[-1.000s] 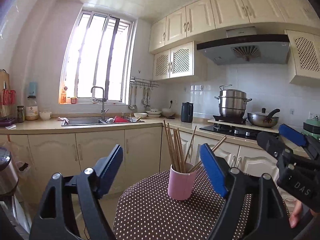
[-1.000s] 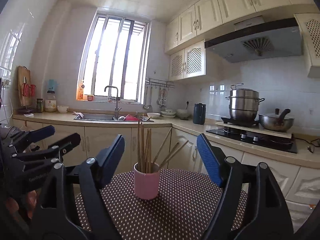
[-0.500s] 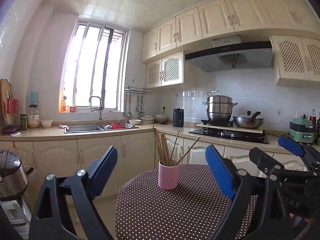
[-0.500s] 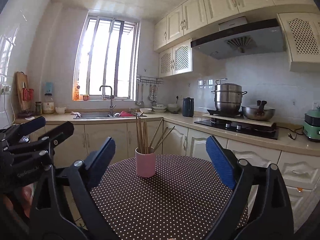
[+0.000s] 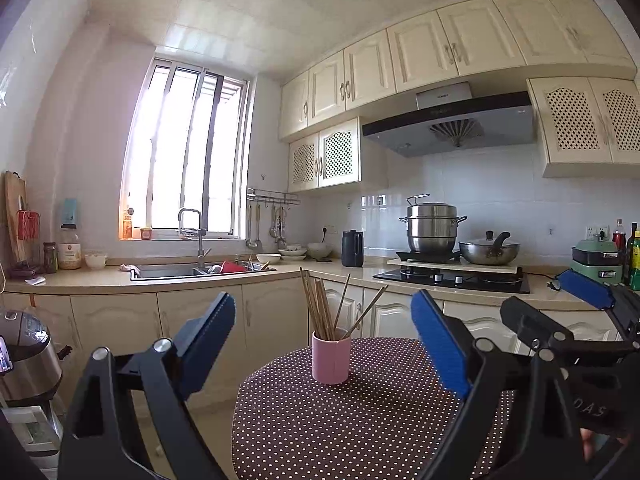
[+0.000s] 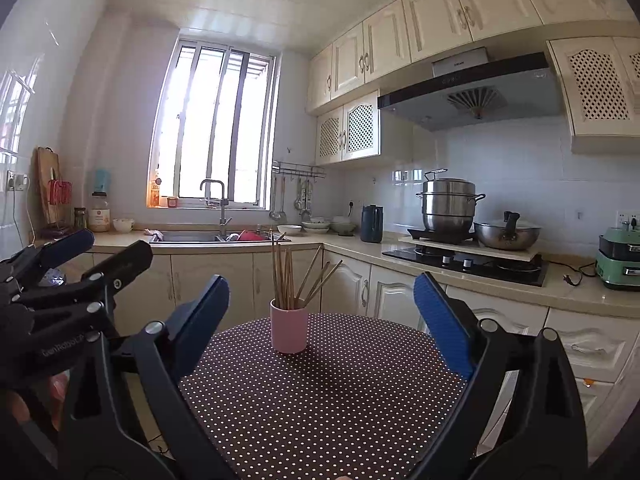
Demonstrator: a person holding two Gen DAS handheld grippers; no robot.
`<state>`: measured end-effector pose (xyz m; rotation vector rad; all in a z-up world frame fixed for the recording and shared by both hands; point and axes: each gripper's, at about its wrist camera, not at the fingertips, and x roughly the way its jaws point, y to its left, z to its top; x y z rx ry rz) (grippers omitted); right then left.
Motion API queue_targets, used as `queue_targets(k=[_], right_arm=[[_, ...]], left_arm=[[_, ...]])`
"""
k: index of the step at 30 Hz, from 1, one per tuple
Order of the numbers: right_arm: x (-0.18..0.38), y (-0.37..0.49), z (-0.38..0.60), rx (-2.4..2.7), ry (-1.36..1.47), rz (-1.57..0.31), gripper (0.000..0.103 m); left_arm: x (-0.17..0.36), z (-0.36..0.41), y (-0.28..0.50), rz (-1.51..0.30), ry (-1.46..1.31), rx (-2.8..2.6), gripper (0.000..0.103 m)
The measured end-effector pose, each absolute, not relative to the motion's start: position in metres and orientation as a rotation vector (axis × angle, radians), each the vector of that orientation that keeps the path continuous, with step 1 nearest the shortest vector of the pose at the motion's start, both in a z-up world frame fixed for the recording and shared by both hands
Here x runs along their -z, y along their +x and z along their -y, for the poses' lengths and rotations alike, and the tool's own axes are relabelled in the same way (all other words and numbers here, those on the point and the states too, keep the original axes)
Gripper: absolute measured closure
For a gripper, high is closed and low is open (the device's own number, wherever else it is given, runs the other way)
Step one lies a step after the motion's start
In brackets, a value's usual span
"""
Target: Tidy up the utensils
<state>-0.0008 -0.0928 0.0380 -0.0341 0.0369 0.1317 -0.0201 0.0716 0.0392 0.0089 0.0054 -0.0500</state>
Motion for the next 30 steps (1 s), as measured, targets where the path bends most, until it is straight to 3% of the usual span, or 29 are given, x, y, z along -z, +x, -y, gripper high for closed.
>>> queue_targets(k=[30], right_arm=[[-0.038,-0.014,0.092,-0.113,-0.056,-0.02,0.011]], left_arm=[[-0.04,-0.073,-0.025,0.01,0.006,0.047,0.015]])
